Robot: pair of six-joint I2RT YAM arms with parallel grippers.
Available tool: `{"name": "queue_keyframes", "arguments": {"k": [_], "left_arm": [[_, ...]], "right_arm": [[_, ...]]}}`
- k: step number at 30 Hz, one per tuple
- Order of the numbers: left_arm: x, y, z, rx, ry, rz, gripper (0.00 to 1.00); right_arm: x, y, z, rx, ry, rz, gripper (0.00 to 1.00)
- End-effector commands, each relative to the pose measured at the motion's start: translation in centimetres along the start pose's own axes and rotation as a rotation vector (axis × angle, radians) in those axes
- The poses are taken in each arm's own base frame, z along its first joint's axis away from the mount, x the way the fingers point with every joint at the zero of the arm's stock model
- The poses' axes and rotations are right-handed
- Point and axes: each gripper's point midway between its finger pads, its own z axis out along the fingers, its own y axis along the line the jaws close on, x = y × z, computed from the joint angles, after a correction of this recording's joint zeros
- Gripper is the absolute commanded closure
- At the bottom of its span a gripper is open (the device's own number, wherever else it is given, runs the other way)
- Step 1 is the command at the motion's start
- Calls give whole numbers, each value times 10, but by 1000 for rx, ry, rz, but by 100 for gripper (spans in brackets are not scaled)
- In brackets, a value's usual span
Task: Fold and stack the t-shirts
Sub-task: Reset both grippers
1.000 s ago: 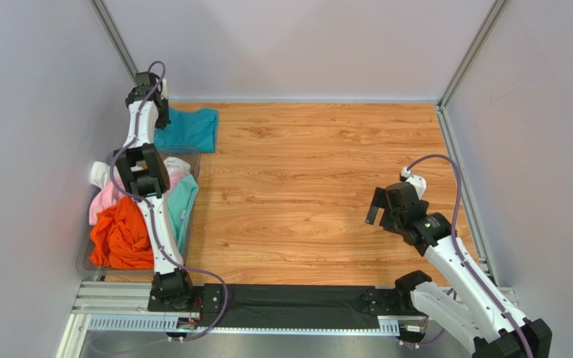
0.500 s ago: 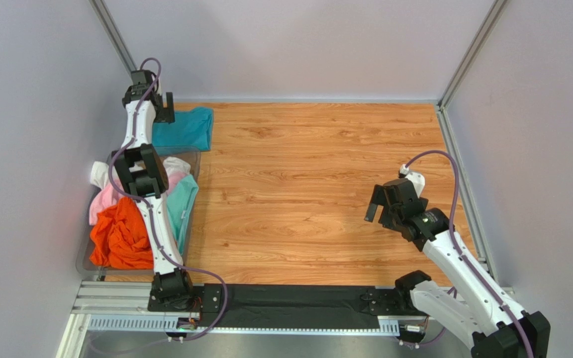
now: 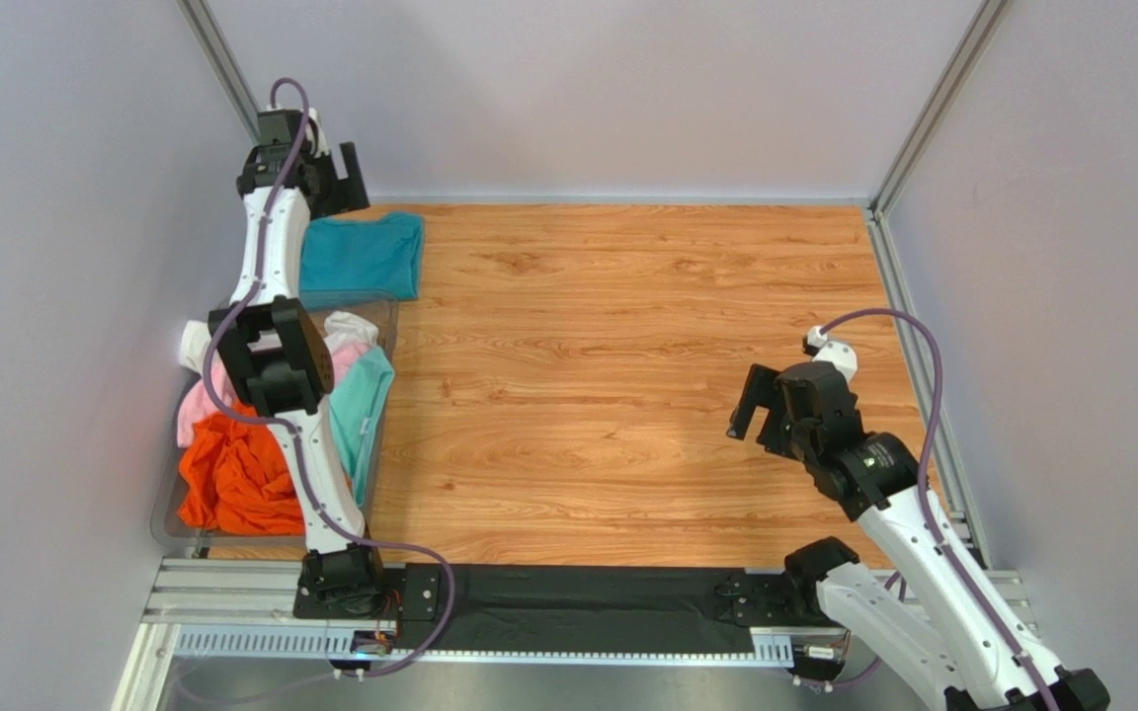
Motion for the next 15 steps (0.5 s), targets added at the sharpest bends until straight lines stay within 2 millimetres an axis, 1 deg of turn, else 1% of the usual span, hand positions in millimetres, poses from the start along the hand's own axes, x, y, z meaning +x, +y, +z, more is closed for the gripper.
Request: {"name": "queue_keyframes", "arguments": {"k": [1, 2, 3, 4, 5, 6, 7, 8, 9, 10, 11, 12, 13, 14, 15], "left_arm": [[12, -69, -11, 123, 33, -27, 0], [11, -80, -18, 127, 27, -19, 0], [18, -90, -21, 133, 42, -11, 0], [24, -110, -27, 145, 49, -4, 0], [21, -116, -38, 157, 33, -13, 0], [36, -134, -39, 188, 57, 3, 0], [45, -154, -47, 220, 64, 23, 0], [42, -163, -63, 231, 41, 10, 0], [61, -168, -61, 229, 70, 14, 0], [71, -182, -70, 242, 73, 31, 0], [67, -188, -89, 257, 37, 25, 0], [94, -190, -88, 253, 81, 40, 0], [102, -208, -97, 288, 66, 60, 0], [112, -213, -105, 293, 69, 69, 0], [129, -210, -115, 277, 77, 71, 0]], "right_arm": [[-20, 15, -16, -88, -66, 10, 0], [-22, 17, -20, -107, -79, 16, 0], [-23, 17, -22, -112, -86, 25, 0], [-24, 17, -23, -119, -92, 27, 0], [-24, 18, -26, -133, -102, 34, 0], [-23, 18, -27, -139, -102, 33, 0], [-22, 18, -29, -148, -106, 31, 0], [-22, 18, -31, -156, -113, 31, 0], [-20, 16, -31, -150, -110, 28, 0], [-19, 15, -32, -150, -107, 26, 0], [-18, 14, -33, -150, -111, 24, 0], [-16, 12, -33, -145, -105, 25, 0], [-15, 12, -33, -146, -105, 31, 0], [-15, 13, -33, -151, -104, 34, 0], [-14, 15, -34, -167, -100, 30, 0]]}}
